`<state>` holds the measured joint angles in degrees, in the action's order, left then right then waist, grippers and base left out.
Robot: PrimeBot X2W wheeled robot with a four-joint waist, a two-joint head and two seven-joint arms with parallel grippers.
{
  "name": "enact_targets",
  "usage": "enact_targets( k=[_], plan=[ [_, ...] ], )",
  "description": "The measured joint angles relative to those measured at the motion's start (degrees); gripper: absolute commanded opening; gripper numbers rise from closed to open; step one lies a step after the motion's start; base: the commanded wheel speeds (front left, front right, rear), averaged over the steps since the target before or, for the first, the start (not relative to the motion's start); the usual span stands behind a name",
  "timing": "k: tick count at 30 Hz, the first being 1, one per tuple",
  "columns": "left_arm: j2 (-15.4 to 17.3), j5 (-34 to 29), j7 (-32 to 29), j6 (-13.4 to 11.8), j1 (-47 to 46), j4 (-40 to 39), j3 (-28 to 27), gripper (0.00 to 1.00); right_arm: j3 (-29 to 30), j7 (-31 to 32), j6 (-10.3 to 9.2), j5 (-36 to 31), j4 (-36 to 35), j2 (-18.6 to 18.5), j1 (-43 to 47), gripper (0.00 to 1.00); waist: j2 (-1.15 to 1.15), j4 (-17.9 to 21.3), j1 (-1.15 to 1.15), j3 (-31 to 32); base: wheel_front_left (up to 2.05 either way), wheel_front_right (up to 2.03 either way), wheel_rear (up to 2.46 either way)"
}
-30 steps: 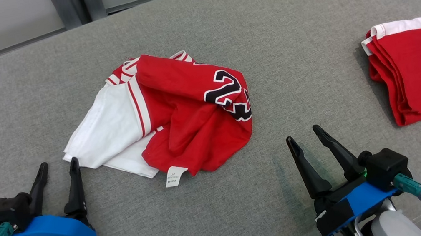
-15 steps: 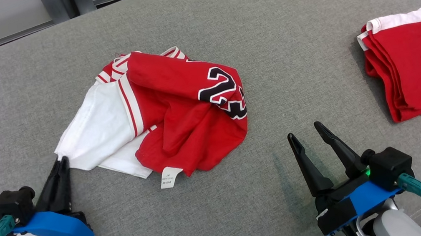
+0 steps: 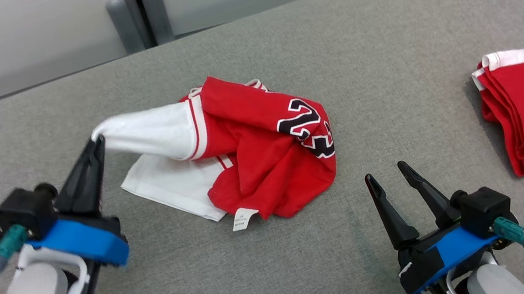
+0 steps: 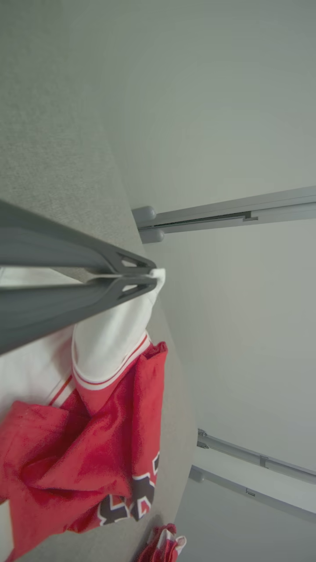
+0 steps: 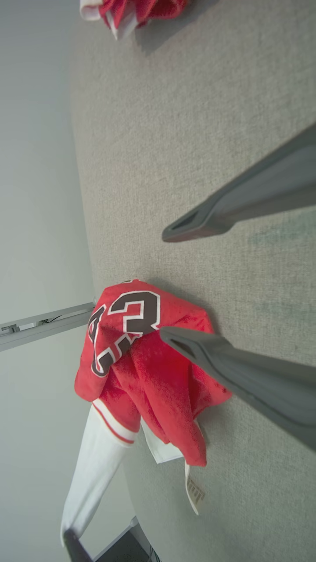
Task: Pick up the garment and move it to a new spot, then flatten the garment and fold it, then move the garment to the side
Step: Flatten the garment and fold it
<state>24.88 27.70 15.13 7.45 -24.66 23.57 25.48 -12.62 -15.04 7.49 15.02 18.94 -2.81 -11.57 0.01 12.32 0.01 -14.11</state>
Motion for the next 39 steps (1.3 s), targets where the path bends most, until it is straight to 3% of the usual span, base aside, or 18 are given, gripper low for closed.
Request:
enact_targets(
  k=[7,17,25,33,39],
  plan=[
    [3.33,0.89,0.00,0.02,-10.89,-4.41,-0.81,0.00,0.54,0.00,0.00,0.24,3.46,0.00,-0.08,1.00,-0.01,-2.80,-0.01,6.07,0.00,0.00,0.00],
    [7.30,1.23,0.01,0.08,-21.92,-1.35,-3.52,0.00,0.58,-0.01,0.00,1.79,6.64,0.02,0.22,1.00,-0.01,-5.17,-0.02,12.71,0.00,0.00,0.00],
    [6.26,0.71,-0.10,0.08,-25.21,-0.51,-1.55,0.00,0.45,0.00,0.00,2.29,7.82,0.02,0.37,1.00,-0.01,-5.84,-0.01,14.36,0.00,0.00,0.00],
    [3.92,1.05,-0.25,0.08,-26.32,-0.53,3.02,0.00,-0.32,-0.01,0.00,3.23,7.89,0.04,0.40,1.00,-0.01,-3.43,-0.01,14.42,0.00,0.00,0.00],
    [1.77,1.75,-0.18,-0.04,-30.21,-3.93,3.01,0.00,-0.05,0.00,0.00,3.20,7.90,0.03,1.30,1.00,-0.01,-2.39,-0.01,14.89,0.00,0.00,0.00]
  ],
)
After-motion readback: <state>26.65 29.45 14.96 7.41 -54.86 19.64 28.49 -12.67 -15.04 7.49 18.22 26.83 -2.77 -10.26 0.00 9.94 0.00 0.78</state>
